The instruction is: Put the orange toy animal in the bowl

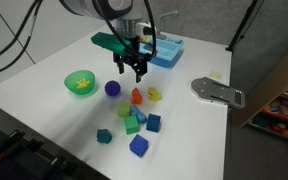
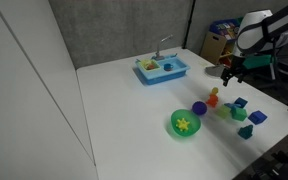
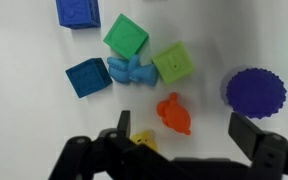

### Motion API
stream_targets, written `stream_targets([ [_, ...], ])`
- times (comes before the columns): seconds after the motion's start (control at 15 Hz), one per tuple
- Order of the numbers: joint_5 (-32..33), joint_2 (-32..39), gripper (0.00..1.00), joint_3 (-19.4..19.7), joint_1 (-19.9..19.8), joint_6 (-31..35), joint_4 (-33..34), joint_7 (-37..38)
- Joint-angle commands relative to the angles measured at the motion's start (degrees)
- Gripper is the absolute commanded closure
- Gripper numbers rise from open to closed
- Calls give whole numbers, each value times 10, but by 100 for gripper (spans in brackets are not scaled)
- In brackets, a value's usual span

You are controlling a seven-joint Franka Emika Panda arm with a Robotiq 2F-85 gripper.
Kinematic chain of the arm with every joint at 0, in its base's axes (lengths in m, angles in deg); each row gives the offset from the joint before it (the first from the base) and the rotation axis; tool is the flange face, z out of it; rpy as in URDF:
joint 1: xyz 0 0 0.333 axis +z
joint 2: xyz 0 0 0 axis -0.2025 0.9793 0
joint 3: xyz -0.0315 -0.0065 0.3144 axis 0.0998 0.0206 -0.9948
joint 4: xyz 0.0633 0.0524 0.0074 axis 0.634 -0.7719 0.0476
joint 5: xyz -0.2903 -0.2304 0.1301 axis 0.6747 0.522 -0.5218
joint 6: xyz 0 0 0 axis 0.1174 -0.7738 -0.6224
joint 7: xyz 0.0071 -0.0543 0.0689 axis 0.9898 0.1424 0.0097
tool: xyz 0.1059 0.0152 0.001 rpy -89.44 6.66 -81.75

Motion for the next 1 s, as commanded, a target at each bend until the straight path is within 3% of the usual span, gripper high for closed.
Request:
stream_targets([
  [0.0, -1, 25, 0, -7, -9, 34, 13, -25],
  [0.47, 1, 99, 0, -14, -20, 130, 40, -71],
  [0.93, -18, 165, 0, -48, -48, 134, 92, -110],
])
